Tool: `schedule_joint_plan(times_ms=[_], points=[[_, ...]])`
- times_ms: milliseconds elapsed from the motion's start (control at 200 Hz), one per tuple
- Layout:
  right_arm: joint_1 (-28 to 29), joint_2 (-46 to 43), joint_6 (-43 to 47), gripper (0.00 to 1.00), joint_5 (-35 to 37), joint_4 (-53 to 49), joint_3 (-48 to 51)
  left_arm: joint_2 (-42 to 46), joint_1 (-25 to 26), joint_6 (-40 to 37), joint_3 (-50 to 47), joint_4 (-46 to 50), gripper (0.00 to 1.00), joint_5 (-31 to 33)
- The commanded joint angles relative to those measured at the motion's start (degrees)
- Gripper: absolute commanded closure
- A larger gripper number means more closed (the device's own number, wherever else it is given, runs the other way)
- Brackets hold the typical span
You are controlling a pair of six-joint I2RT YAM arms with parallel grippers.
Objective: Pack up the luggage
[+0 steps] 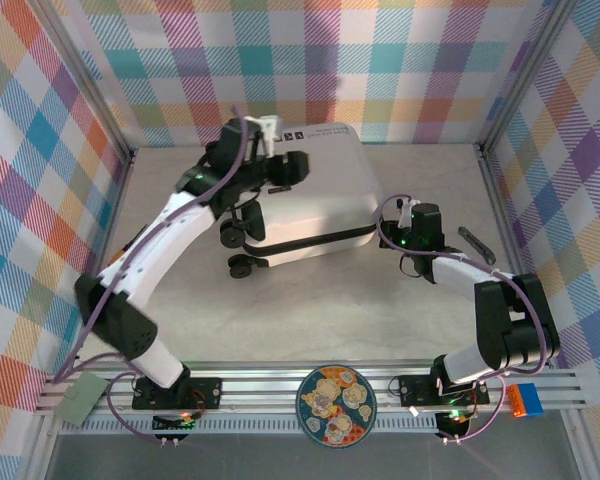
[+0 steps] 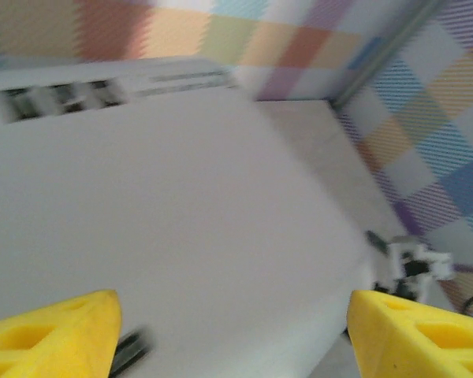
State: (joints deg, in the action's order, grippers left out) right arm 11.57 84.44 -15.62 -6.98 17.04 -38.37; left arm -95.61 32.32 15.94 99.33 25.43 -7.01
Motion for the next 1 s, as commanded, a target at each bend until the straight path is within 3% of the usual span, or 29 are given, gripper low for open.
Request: schedule_joint_plan(times_ms=[0,170,345,535,705,995], points=[[-0.04,0.38,0.25,1.0,-2.85,3.18,-0.91,-7.45,2.36,0.74,6.4,-10.52,0.22,-8.8],[-0.11,0.28,0.37,1.0,-3.83,3.0,-1.35,-26.22,4.94,4.02,29.71,-11.77,0.21,-15.24],[-0.06,0.45,0.5,1.0,-4.18,2.89,-1.58,-43.06,7.13,6.18,51.87,-9.95,0.19,-15.17],[-0.06,0.2,0.41,1.0,-4.7,2.66,-1.43,-45.2,9.5,5.96,50.17,-15.18,0.15,-11.43],[-0.07,-0.16,0.3,1.0,-4.88,2.82,-1.2,-46.34,12.49,0.98,50.24,-12.16,0.13,-5.29],[-0.06,0.19,-0.32,1.0,-5.76,3.34,-1.19,-49.91,13.25,2.57,50.35,-14.78,0.12,-6.56]])
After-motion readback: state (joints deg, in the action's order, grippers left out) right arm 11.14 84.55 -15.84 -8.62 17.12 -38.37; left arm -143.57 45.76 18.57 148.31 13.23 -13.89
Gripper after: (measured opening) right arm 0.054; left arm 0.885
